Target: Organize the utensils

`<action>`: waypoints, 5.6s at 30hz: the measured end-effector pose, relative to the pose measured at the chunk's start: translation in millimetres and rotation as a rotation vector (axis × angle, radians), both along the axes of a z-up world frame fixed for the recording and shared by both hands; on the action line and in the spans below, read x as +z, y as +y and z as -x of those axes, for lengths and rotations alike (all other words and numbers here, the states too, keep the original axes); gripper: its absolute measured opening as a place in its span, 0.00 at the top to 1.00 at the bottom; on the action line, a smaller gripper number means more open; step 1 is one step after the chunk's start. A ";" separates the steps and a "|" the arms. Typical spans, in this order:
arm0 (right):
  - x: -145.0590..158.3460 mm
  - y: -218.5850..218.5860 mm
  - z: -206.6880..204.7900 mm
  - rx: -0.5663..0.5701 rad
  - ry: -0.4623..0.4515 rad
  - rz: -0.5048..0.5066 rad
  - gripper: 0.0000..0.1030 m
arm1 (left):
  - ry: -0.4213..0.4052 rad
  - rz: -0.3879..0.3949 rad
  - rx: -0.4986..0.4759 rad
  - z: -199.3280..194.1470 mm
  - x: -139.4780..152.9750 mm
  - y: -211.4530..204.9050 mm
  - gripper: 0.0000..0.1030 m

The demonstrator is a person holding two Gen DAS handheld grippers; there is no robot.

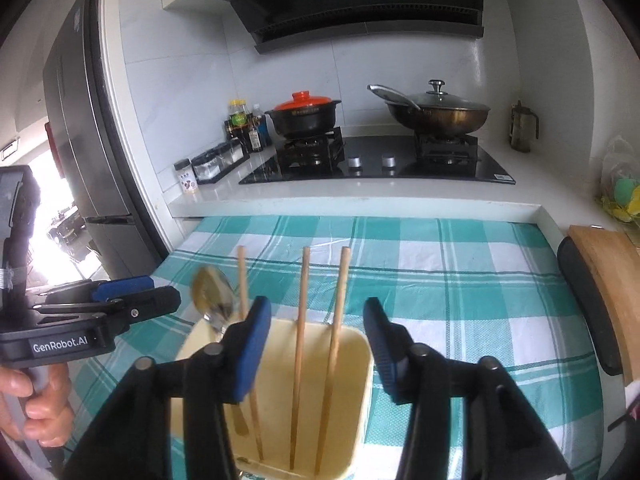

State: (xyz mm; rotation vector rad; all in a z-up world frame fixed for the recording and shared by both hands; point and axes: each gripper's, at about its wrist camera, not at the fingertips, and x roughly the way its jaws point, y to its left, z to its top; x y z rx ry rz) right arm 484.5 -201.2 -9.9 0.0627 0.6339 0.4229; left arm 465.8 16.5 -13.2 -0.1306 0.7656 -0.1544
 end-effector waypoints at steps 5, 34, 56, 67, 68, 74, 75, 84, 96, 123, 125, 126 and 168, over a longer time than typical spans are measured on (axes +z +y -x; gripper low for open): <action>11.6 -14.5 58.4 0.038 0.052 0.038 0.50 | -0.012 -0.095 -0.057 77.6 16.0 15.3 0.20; -78.1 -27.2 335.9 -0.191 0.068 0.232 0.46 | 0.023 -0.043 0.037 317.0 -93.5 -33.5 0.17; -94.2 -26.6 343.6 -0.218 0.029 0.268 0.46 | 0.056 -0.082 0.044 316.6 -113.7 -40.8 0.15; -100.0 -26.7 343.6 -0.216 0.038 0.294 0.46 | 0.077 -0.093 0.051 315.7 -119.8 -39.9 0.14; -100.2 -26.8 343.6 -0.216 0.038 0.297 0.46 | 0.078 -0.094 0.051 315.7 -120.1 -40.0 0.14; -104.0 -28.7 341.7 -0.217 0.057 0.289 0.46 | 0.086 -0.100 0.052 314.8 -122.8 -39.3 0.14; -104.8 -28.9 341.4 -0.218 0.060 0.289 0.46 | 0.088 -0.100 0.053 314.5 -123.4 -38.8 0.14; -108.7 -30.6 338.7 -0.218 0.076 0.292 0.46 | 0.109 -0.102 0.055 310.5 -130.7 -37.2 0.14; -121.7 -46.5 329.7 -0.242 0.136 0.212 0.46 | 0.155 -0.082 0.078 299.6 -145.5 -23.9 0.14; -166.9 -35.6 207.1 -0.067 0.400 0.129 0.91 | 0.213 -0.312 -0.166 208.7 -173.7 -45.3 0.56; -166.7 -32.2 202.4 -0.063 0.387 0.157 0.93 | 0.225 -0.288 -0.191 208.1 -172.9 -49.3 0.90; -166.3 -32.8 200.6 -0.072 0.390 0.153 0.93 | 0.228 -0.296 -0.186 207.7 -173.0 -52.1 0.94; -172.7 -76.1 293.0 -0.172 0.234 0.263 0.40 | 0.220 -0.202 0.072 270.2 -189.8 16.6 0.01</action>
